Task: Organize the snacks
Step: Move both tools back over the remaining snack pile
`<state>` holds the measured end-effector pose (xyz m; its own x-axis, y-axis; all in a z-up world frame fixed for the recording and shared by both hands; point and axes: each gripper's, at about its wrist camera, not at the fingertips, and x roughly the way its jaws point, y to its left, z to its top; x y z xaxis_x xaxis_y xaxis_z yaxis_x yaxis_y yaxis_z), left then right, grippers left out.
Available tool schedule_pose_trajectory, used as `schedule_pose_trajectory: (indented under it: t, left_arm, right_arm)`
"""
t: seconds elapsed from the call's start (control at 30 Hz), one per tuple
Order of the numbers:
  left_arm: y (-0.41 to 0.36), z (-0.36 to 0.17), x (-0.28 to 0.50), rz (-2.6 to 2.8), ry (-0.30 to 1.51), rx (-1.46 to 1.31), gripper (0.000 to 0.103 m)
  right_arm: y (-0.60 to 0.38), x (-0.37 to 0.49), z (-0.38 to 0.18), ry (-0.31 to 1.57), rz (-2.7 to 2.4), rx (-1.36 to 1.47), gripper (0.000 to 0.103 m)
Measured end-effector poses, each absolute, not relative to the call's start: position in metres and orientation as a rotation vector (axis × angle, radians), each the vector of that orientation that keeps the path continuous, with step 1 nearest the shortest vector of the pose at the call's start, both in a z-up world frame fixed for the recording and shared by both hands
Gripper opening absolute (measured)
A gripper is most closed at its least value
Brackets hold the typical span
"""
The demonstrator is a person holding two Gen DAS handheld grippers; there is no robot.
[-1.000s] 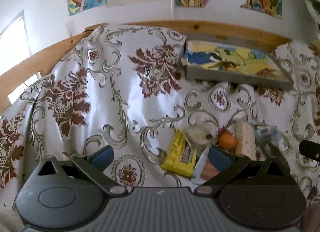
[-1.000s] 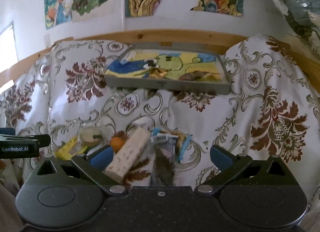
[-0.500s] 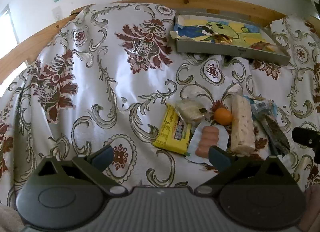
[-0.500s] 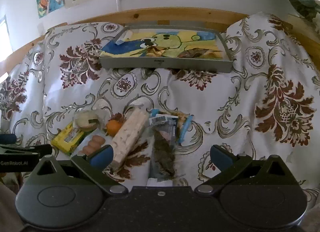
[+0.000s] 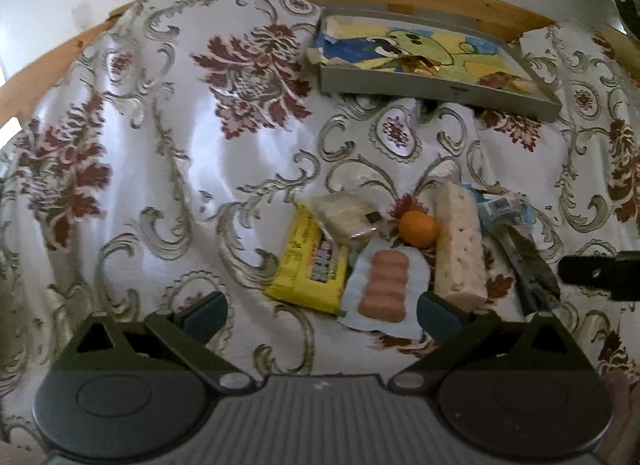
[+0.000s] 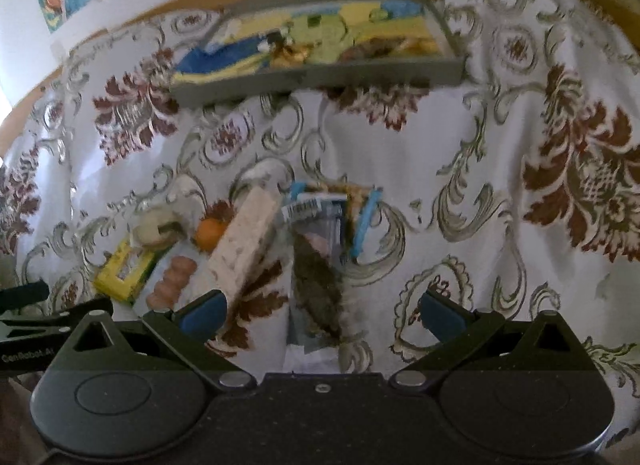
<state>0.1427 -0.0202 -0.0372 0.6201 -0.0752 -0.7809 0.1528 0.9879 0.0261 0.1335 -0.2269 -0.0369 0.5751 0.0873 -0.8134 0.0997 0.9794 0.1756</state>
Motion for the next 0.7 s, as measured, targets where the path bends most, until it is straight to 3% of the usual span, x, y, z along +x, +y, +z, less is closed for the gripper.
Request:
schedule_pose_trajectory:
  t: [0.27,0.53,0.7]
  left_arm:
    - [-0.041,-0.054,0.16,-0.246,0.913,0.09,0.103]
    - [-0.066,-0.063,0.16,-0.372,0.89,0.164,0.102]
    - [-0.075,-0.068,0.161,-0.427,0.892,0.182,0.098]
  right_arm:
    - [-0.226,0.156,-0.051,1.035,0.021,0.189,0.102]
    - [-0.228,0.179,-0.052,1.034,0.092,0.109,0.087]
    - [-0.224,0.188,-0.057,1.053,0.139,0.086,0.083]
